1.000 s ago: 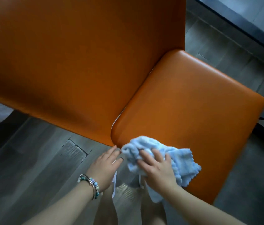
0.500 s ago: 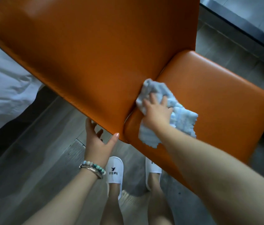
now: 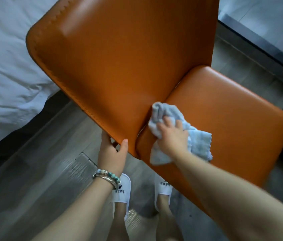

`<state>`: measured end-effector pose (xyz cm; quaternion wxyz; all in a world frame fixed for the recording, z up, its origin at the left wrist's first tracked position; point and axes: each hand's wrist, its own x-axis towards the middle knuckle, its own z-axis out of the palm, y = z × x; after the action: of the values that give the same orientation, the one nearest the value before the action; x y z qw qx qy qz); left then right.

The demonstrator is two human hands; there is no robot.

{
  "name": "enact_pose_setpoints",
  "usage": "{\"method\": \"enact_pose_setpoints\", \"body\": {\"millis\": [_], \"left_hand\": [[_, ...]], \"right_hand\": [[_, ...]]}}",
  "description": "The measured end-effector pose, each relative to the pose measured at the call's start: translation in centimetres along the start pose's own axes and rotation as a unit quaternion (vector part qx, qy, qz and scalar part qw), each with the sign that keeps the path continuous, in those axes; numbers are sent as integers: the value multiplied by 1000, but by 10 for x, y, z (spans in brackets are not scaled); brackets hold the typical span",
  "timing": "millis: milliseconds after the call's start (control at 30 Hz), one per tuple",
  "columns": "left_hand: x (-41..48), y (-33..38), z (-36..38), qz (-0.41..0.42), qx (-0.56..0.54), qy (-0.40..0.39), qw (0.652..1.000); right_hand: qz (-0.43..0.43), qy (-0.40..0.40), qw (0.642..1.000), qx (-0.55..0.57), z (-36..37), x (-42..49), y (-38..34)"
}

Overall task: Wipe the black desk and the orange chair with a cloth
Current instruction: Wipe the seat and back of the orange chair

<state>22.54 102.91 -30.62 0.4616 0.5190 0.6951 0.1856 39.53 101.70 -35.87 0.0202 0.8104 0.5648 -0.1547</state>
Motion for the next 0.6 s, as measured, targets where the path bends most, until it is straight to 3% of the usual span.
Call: {"method": "enact_pose_setpoints", "body": {"millis": [100, 200, 300, 400, 500, 600], "left_hand": [[-2, 0, 6, -33, -33, 20, 999], [-3, 0, 12, -72, -27, 13, 997], [4, -2, 17, -106, -12, 6, 994], [10, -1, 28, -142, -6, 22, 990], [11, 3, 34, -165, -34, 40, 985], [8, 3, 35, -155, -70, 47, 984]], "right_hand": [[-157, -34, 987, -9, 37, -58, -16], [-234, -58, 962, 130, 23, -79, 11], [-91, 72, 978, 173, -18, -34, 59], [63, 126, 979, 147, -64, 42, 93], [91, 84, 989, 76, -89, 110, 98], [50, 10, 999, 15, -82, 156, 88]]}}
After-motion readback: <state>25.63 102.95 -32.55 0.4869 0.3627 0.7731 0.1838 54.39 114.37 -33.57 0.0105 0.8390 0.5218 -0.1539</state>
